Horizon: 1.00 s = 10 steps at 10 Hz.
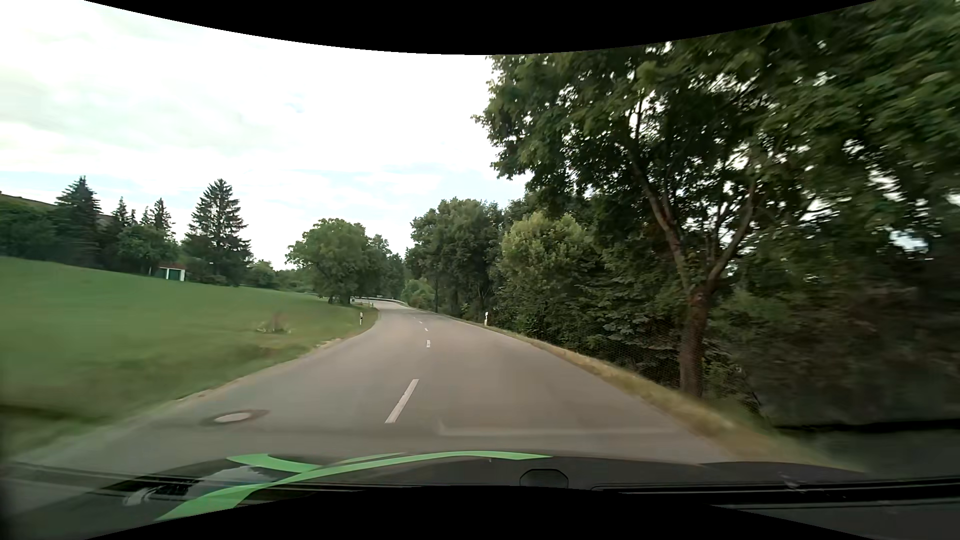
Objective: Follow the waypoints while adhering to traffic rules and regulations
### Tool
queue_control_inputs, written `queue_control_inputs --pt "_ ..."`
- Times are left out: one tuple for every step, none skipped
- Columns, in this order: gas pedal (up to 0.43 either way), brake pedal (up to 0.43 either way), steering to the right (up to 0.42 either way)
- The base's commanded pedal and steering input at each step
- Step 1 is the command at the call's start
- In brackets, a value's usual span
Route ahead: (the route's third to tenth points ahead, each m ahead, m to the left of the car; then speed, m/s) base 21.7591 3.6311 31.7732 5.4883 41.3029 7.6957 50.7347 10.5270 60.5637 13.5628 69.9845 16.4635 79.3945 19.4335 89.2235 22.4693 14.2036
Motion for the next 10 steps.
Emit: queue_control_inputs --pt "0.35 0.0 -0.063" --pt "0.339 0.0 -0.062" --pt "0.331 0.0 -0.06" --pt "0.319 0.0 -0.056" --pt "0.311 0.0 -0.054" --pt "0.299 0.0 -0.052" --pt "0.287 0.0 -0.048" --pt "0.287 0.0 -0.045" --pt "0.28 0.0 -0.039" --pt "0.28 0.0 -0.031"
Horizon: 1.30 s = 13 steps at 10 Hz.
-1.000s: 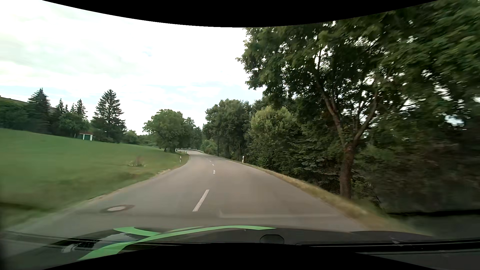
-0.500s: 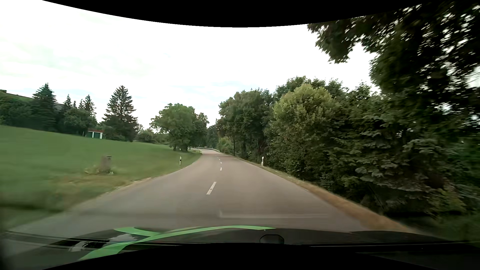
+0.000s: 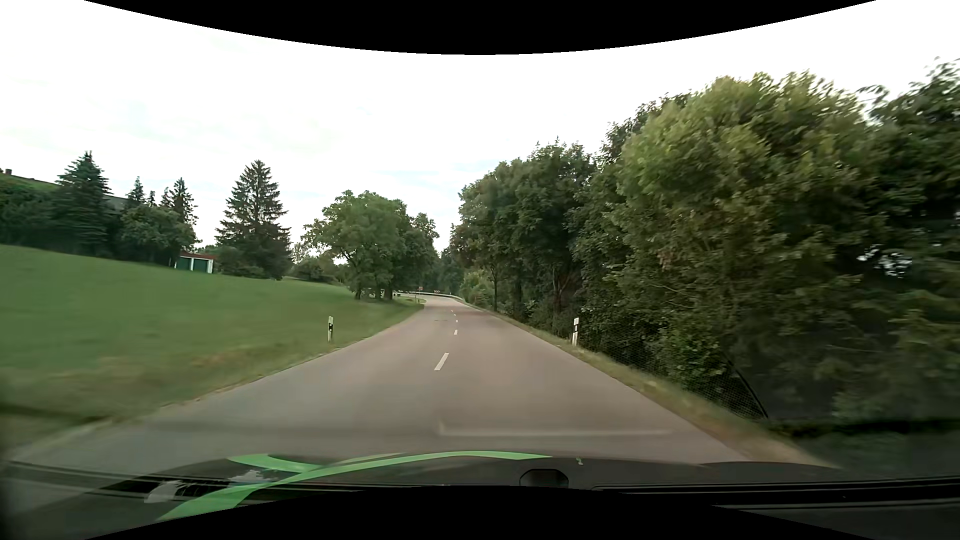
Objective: Follow the waypoints while adhering to traffic rules and regulations
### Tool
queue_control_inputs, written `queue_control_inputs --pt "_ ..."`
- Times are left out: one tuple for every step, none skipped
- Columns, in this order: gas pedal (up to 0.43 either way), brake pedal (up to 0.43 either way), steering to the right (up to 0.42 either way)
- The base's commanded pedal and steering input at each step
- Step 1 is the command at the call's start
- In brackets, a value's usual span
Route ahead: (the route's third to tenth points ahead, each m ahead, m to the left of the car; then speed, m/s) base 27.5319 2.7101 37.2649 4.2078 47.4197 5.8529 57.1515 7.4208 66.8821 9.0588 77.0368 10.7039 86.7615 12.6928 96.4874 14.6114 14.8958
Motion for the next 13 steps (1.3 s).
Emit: queue_control_inputs --pt "0.28 0.0 -0.029" --pt "0.28 0.0 -0.028" --pt "0.28 0.0 -0.028" --pt "0.28 0.0 -0.028" --pt "0.28 0.0 -0.028" --pt "0.28 0.0 -0.028" --pt "0.268 0.0 -0.028" --pt "0.268 0.0 -0.027" --pt "0.268 0.0 -0.026" --pt "0.26 0.0 -0.024" --pt "0.248 0.0 -0.021" --pt "0.24 0.0 -0.019" --pt "0.24 0.0 -0.015"
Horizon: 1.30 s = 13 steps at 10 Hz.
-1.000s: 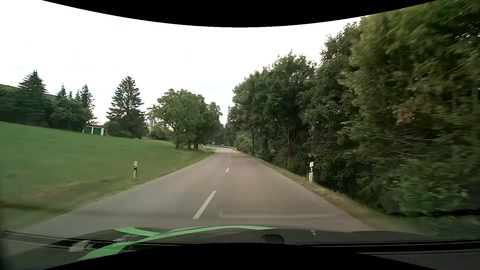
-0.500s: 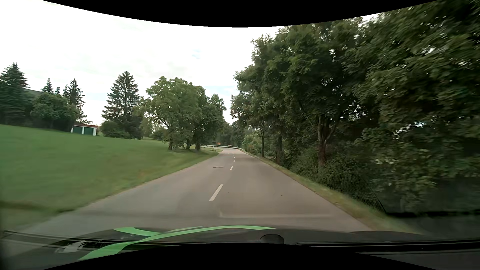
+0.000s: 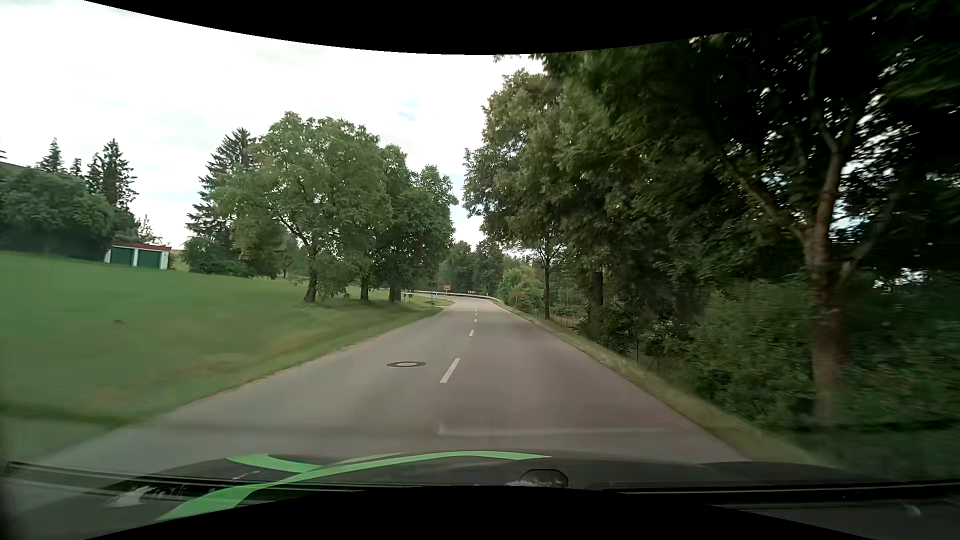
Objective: Follow the waypoints while adhering to traffic rules and regulations
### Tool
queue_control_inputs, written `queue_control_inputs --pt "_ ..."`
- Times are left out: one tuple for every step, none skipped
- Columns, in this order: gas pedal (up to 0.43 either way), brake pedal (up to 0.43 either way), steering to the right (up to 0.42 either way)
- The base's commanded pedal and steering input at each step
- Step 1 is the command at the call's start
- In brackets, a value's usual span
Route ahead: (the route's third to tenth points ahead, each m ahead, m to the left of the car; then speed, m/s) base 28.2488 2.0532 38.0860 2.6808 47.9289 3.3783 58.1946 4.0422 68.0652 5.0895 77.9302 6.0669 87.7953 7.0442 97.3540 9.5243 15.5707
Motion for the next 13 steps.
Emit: queue_control_inputs --pt "0.24 0.0 -0.012" --pt "0.24 0.0 -0.011" --pt "0.24 0.0 -0.011" --pt "0.228 0.0 -0.011" --pt "0.228 0.0 -0.011" --pt "0.228 0.0 -0.011" --pt "0.228 0.0 -0.011" --pt "0.228 0.0 -0.012" --pt "0.228 0.0 -0.012" --pt "0.22 0.0 -0.012" --pt "0.209 0.0 -0.012" --pt "0.209 0.0 -0.012" --pt "0.209 0.0 -0.012"
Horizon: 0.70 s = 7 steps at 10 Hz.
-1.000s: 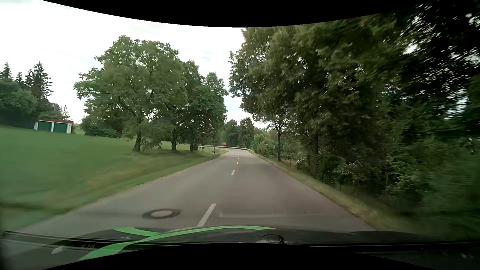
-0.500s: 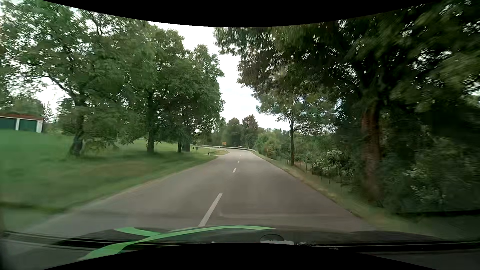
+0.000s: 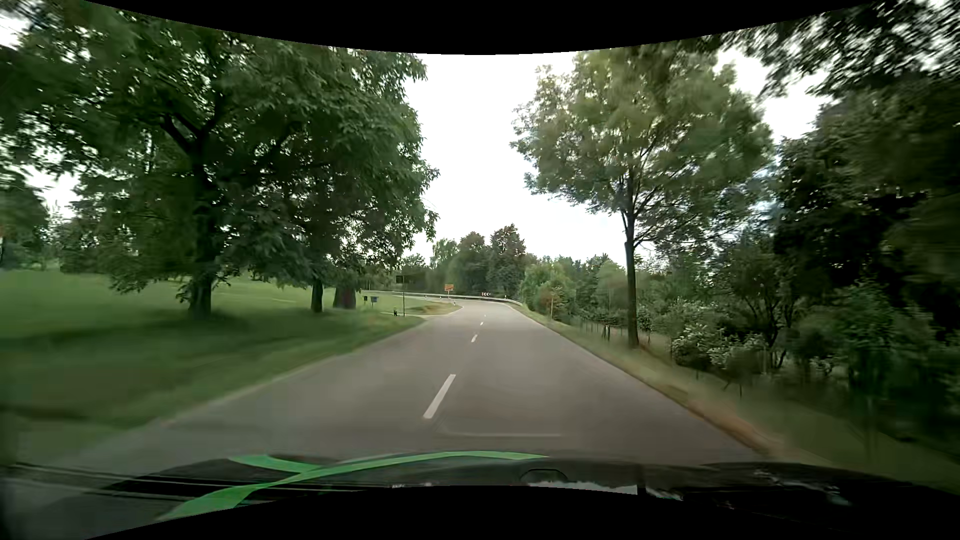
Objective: Follow the waypoints while adhering to traffic rules and regulations
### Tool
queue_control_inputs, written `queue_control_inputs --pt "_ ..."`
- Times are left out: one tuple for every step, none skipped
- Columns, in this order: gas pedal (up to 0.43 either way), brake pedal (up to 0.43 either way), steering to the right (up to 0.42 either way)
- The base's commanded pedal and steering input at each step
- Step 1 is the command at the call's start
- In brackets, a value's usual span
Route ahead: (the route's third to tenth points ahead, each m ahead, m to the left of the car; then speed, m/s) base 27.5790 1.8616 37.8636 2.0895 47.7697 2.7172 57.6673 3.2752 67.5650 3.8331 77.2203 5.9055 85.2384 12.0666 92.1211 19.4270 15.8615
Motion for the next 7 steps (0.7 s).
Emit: queue_control_inputs --pt "0.209 0.0 -0.012" --pt "0.209 0.0 -0.011" --pt "0.209 0.0 -0.01" --pt "0.209 0.0 -0.006" --pt "0.209 0.0 -0.002" --pt "0.209 0.0 0.0" --pt "0.197 0.0 0.002"
